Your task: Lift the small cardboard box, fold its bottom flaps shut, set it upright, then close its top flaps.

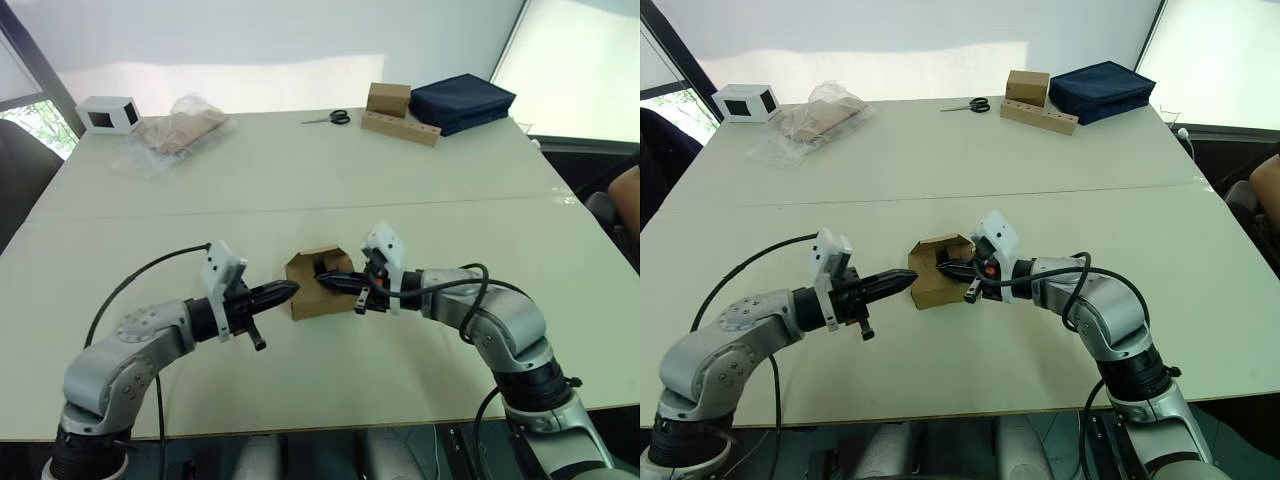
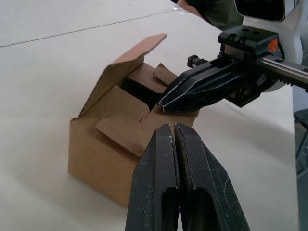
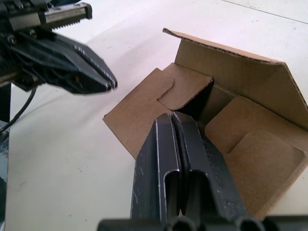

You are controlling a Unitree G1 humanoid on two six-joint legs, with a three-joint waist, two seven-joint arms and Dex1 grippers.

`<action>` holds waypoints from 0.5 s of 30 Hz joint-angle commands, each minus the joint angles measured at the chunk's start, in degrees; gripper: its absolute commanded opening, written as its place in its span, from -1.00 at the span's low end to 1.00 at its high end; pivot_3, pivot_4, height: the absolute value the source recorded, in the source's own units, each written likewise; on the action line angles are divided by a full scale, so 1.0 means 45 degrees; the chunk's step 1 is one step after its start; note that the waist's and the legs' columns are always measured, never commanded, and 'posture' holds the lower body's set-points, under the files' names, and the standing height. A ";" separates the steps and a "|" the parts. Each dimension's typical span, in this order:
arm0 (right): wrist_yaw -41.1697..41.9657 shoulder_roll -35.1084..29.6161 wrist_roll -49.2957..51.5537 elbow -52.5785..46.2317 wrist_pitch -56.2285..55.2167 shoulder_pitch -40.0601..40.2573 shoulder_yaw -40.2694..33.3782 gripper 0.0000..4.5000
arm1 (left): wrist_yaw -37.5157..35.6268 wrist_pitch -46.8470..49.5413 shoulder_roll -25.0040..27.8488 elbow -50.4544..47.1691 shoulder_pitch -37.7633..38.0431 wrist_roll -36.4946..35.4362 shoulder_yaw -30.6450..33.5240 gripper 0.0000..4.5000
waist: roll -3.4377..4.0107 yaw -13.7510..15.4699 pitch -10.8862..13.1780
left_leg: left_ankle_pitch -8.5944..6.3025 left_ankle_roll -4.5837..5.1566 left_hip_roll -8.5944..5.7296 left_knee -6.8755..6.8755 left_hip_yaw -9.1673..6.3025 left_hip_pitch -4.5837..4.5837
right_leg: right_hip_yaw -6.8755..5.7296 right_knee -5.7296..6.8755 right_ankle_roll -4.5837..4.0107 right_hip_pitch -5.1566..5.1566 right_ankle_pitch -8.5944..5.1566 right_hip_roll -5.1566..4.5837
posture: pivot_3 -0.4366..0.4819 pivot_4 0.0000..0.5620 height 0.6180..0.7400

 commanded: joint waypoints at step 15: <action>0.0981 -0.0980 0.2232 -0.0924 0.0455 -0.0131 -0.2360 -1.00 | -0.0835 -0.1323 0.0800 0.0857 -0.0186 0.0673 -0.1084 -0.96 | 0.0001 0.0018 0.0000 | -0.0002 0.0004 0.0000 -0.0001 0.0002 -0.0001 | 0.0000 -0.0005 0.0000 0.0004 0.0000 -0.0001 | -0.05 -0.47 1.00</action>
